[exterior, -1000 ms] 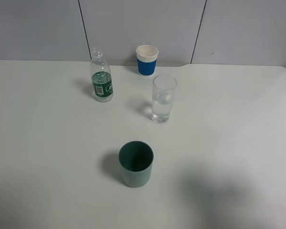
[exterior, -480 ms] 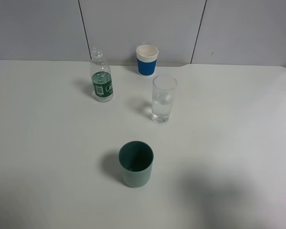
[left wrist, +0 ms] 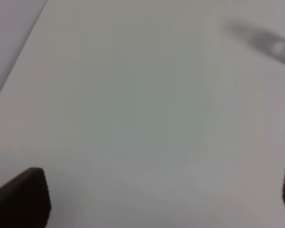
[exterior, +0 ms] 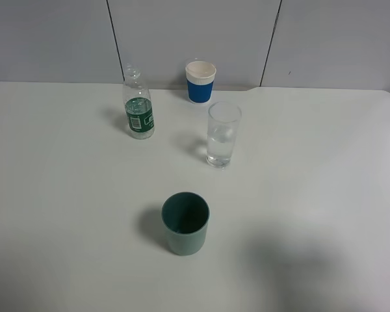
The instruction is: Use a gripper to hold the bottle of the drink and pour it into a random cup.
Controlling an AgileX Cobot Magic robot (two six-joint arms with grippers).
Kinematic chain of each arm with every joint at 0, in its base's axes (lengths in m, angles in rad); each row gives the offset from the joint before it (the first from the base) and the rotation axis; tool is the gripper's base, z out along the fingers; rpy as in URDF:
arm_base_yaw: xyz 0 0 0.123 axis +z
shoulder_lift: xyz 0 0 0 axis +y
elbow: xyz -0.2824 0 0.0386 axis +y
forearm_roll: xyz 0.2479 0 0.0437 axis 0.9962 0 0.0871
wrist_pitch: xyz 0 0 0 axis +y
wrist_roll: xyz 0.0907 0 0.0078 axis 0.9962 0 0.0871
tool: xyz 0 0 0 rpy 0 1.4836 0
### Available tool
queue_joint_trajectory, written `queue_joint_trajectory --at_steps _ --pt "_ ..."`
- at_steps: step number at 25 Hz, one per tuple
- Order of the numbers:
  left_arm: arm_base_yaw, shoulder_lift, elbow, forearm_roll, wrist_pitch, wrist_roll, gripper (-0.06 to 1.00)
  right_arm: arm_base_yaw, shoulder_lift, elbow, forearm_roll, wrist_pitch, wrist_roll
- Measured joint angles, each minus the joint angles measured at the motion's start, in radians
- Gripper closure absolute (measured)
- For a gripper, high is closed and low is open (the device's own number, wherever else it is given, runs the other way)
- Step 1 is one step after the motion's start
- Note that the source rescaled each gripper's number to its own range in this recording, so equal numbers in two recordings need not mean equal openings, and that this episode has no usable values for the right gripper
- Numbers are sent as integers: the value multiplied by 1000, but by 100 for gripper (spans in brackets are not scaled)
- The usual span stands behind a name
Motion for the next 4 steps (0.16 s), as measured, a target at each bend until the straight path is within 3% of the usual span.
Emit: queue_joint_trajectory --at_steps 4 --pt "0 0 0 0 0 0 -6 0 0 0 0 0 0"
